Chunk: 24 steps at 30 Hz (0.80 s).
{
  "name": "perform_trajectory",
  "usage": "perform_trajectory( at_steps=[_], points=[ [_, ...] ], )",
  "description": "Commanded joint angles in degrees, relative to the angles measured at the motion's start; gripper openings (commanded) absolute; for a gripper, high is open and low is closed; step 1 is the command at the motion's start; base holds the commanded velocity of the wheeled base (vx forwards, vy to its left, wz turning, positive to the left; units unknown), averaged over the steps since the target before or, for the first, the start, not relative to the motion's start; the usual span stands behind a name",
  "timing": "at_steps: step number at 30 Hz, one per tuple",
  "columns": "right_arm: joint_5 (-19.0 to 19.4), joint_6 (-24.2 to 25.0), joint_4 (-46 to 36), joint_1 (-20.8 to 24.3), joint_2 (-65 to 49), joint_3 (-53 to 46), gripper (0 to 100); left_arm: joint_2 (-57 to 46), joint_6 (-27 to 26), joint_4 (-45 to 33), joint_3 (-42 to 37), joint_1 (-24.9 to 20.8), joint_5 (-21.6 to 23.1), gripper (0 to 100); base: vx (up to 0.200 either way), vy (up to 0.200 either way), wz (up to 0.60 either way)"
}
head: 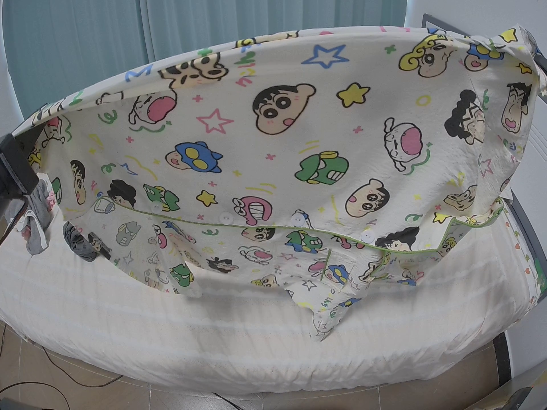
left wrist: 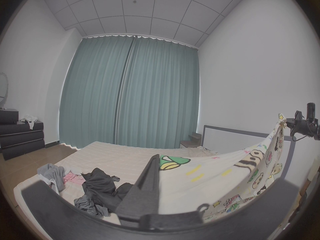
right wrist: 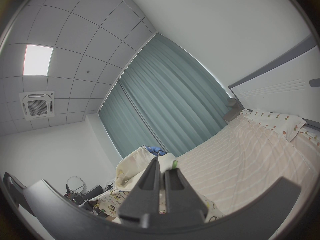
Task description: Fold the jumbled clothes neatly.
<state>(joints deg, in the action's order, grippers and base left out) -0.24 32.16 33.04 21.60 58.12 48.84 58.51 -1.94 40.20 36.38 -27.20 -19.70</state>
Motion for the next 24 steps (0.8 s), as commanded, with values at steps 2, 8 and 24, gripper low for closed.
perform_trajectory(
  at_steps=[2, 8, 24],
  points=[
    [0.0, -0.1, -0.1, 0.0, -2.2, -0.4, 0, -3.4, -0.3, -0.2, -2.5, -0.8, -0.1, 0, -0.2, 0.0, 0.0],
    [0.1, -0.1, -0.3, 0.0, -5.3, -1.0, 0, -6.9, -0.3, -0.4, -4.6, -1.0, -0.1, 0, -0.067, 0.0, 0.0],
    [1.5, 0.2, 0.4, -1.3, -0.8, -9.4, 0, -10.8, 1.3, -13.2, -11.2, -1.3, 0.4, 0, 0.0, 0.0, 0.0]
  ],
)
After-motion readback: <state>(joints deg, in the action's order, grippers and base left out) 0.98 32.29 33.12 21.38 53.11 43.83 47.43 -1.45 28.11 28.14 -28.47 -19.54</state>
